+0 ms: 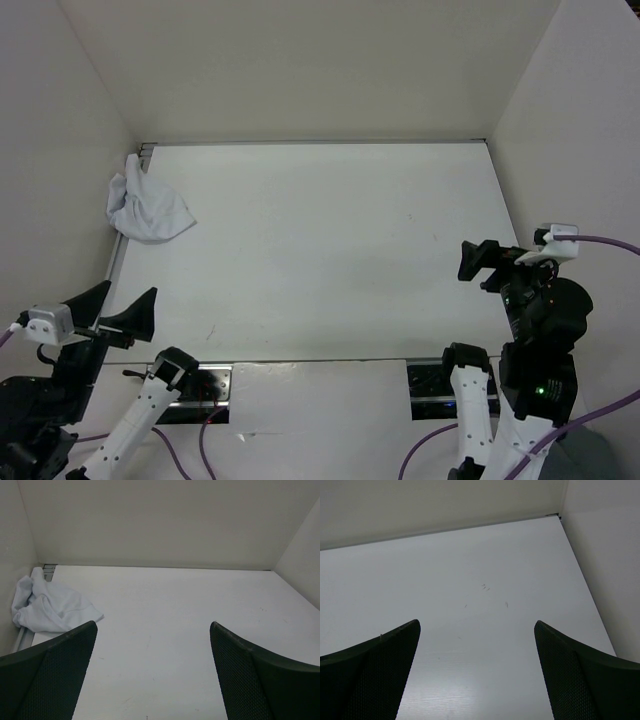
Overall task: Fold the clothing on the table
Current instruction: Move the skirt to the center of the board
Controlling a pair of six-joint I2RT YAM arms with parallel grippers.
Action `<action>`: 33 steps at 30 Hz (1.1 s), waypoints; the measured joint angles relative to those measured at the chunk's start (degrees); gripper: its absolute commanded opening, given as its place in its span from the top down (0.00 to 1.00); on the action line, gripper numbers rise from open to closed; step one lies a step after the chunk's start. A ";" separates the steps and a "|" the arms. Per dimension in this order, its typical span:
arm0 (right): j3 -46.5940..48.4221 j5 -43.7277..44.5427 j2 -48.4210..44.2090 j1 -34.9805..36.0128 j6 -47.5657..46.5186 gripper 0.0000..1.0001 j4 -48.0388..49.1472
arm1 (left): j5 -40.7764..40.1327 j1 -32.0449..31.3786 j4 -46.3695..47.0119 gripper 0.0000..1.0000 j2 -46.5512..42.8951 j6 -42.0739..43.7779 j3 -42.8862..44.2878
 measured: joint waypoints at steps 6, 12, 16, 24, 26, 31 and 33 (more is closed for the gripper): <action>0.00 0.00 3.04 0.00 -0.02 0.01 0.00 | -2.47 -0.66 0.63 0.00 0.02 -0.74 -1.88; -0.07 -0.02 3.87 0.00 -0.02 0.01 -0.02 | -8.66 -2.21 0.57 0.00 17.53 -4.09 2.67; -0.07 -0.07 3.48 0.00 -0.02 0.01 -0.02 | -15.43 -2.08 3.48 0.00 44.04 -6.01 9.01; -0.07 -0.07 2.56 0.00 -0.02 0.01 -0.02 | -24.96 -0.39 -0.48 0.00 84.98 -4.44 29.49; -0.09 -0.04 2.19 0.00 -0.02 0.01 -0.04 | -24.11 2.54 -0.83 0.00 93.33 -5.86 36.65; -0.09 -0.07 0.50 0.37 -0.02 0.01 -0.04 | -21.46 15.85 -3.56 0.00 107.62 -14.38 45.51; -0.09 -0.04 0.07 0.76 -0.02 0.01 -0.07 | -20.90 20.85 -4.39 0.00 110.46 -17.22 45.44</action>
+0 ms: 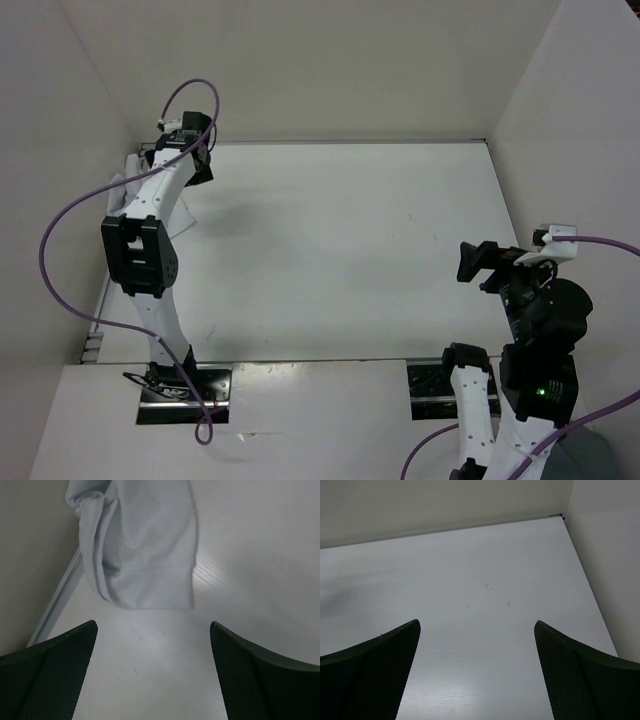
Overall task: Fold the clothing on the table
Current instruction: Move the skirt to the center of the board
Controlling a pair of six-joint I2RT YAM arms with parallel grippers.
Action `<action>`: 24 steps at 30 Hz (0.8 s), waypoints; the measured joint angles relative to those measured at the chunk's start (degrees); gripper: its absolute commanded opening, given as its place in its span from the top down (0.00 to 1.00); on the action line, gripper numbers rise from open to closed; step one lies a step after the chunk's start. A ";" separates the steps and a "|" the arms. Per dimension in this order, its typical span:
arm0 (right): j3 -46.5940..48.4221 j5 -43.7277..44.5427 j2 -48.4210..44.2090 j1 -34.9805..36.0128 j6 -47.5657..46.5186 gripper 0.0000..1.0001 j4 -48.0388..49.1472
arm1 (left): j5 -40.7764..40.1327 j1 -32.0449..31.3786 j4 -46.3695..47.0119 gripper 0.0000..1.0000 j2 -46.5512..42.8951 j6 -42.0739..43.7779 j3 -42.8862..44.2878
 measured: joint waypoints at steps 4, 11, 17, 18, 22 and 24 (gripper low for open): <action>0.00 -0.02 -0.07 0.85 0.00 0.01 0.00 | 0.13 4.61 -0.15 0.00 4.22 -3.61 -0.02; 0.00 -0.02 -0.44 1.49 0.00 0.01 0.00 | 3.10 4.33 1.92 0.04 12.31 -5.03 -2.29; 0.00 -0.02 -1.11 1.64 0.00 0.01 0.02 | 5.05 4.48 4.04 0.08 15.37 -4.74 -5.03; 0.00 -0.02 -1.11 1.64 0.00 0.01 0.00 | 5.27 4.52 4.31 0.08 15.50 -4.70 -5.49; 0.00 -0.02 -1.14 1.64 0.00 0.01 0.00 | 5.42 4.55 5.51 0.11 15.72 -3.96 -5.55; 0.00 -0.02 -1.14 1.64 0.00 0.01 0.02 | 5.42 4.61 6.10 0.13 15.91 -3.45 -5.53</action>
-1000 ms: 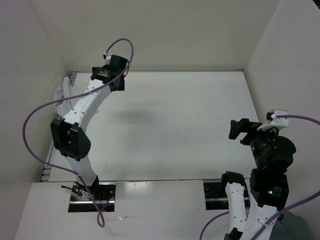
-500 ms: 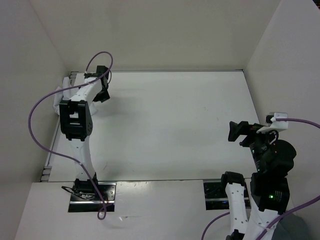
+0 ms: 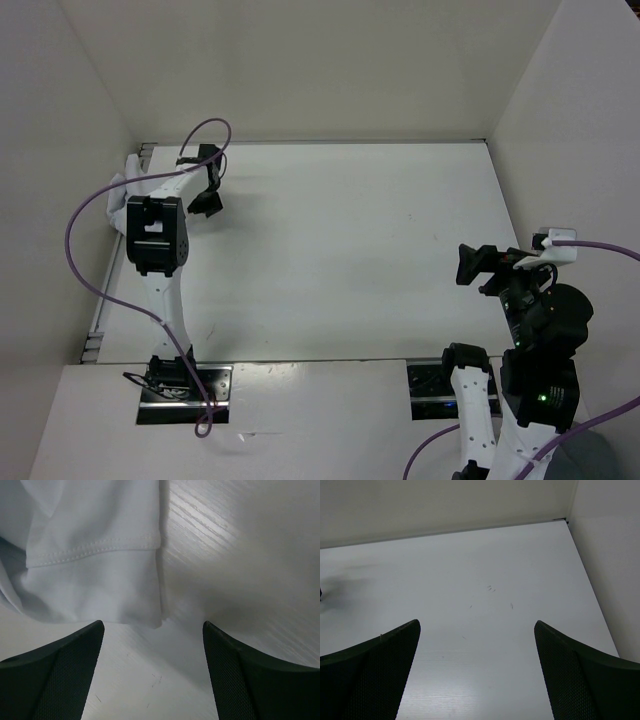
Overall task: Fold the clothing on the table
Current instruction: Move the skirt to the center of the board
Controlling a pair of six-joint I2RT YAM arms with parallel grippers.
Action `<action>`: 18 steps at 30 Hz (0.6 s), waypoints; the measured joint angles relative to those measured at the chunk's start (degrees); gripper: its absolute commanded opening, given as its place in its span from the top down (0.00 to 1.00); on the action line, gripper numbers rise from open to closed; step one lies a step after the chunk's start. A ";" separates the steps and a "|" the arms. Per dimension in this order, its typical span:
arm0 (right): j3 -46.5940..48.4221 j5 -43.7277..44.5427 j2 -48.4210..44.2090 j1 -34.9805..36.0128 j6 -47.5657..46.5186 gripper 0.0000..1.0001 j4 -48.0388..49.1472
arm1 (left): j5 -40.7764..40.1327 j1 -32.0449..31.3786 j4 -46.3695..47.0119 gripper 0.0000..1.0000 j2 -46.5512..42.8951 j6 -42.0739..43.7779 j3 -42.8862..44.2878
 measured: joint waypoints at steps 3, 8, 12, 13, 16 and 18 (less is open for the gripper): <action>0.00 0.00 0.00 0.00 0.00 0.01 -0.02 | -0.26 0.09 0.87 0.21 0.20 0.26 0.00; 0.00 0.00 0.00 0.00 0.00 0.01 -0.02 | -1.22 0.33 2.54 0.21 0.61 1.40 -0.07; 0.00 0.00 0.00 0.00 0.00 0.01 -0.02 | -1.36 1.44 4.13 0.21 0.61 1.46 -0.63; 0.00 0.00 0.00 0.00 0.00 0.01 -0.02 | -1.38 1.81 4.52 0.21 0.61 1.46 -0.70; 0.00 0.00 0.00 0.00 0.00 0.01 -0.02 | -0.98 3.13 5.60 0.40 0.61 1.51 -0.85; 0.00 0.00 0.00 0.00 0.00 0.01 -0.02 | -0.24 3.91 6.25 0.57 0.61 1.55 -1.22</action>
